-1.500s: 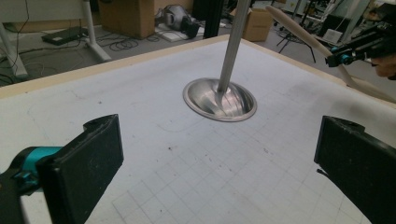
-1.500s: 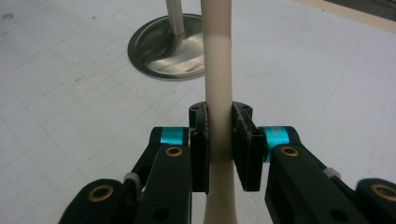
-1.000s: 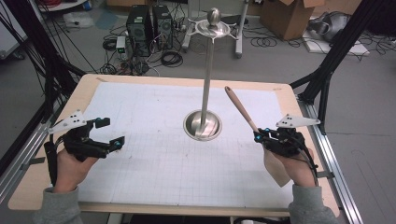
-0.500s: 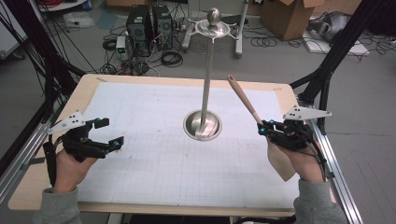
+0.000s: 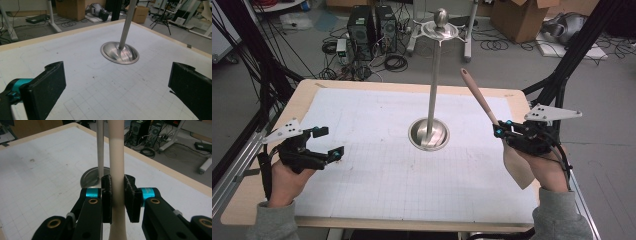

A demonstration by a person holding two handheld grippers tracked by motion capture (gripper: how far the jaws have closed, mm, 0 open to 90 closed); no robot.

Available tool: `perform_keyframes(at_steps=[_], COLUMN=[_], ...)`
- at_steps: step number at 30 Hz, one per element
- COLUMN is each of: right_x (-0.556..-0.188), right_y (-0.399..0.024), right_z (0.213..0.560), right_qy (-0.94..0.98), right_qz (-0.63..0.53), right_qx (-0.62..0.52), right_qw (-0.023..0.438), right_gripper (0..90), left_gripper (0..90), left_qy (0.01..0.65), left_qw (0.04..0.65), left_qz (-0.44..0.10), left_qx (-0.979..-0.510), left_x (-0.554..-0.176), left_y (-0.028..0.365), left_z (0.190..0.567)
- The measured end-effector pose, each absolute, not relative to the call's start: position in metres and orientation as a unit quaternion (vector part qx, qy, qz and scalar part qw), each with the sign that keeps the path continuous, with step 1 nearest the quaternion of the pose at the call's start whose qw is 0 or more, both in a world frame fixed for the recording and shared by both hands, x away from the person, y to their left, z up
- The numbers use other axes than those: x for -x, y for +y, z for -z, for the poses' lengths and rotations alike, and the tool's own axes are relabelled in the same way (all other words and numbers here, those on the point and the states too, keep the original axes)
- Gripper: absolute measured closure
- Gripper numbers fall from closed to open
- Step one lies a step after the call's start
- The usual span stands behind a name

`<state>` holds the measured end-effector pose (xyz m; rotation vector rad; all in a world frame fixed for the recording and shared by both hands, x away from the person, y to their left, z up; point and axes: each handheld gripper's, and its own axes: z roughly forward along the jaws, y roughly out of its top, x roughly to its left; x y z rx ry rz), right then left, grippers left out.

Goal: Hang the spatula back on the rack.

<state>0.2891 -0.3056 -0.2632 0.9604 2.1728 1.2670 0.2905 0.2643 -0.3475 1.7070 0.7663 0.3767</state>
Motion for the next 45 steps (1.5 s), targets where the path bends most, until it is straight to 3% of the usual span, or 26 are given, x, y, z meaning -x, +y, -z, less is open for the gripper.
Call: perform_keyframes(at_steps=[25, 45], right_x=[-0.282, -0.290], right_y=[-0.303, -0.300], right_z=[0.218, 0.208], right_qy=[0.769, 0.764], right_qz=[-0.488, -0.497], right_qx=[-0.328, -0.329], right_qw=[0.250, 0.248], right_gripper=[78.7, 78.7], left_gripper=[1.7, 1.8], left_qy=[0.331, 0.332], left_qw=[0.576, 0.577], left_qz=[-0.162, -0.162], left_qx=[-0.729, -0.729], left_x=[-0.291, -0.290], left_y=[0.266, 0.267], left_z=[0.348, 0.349])
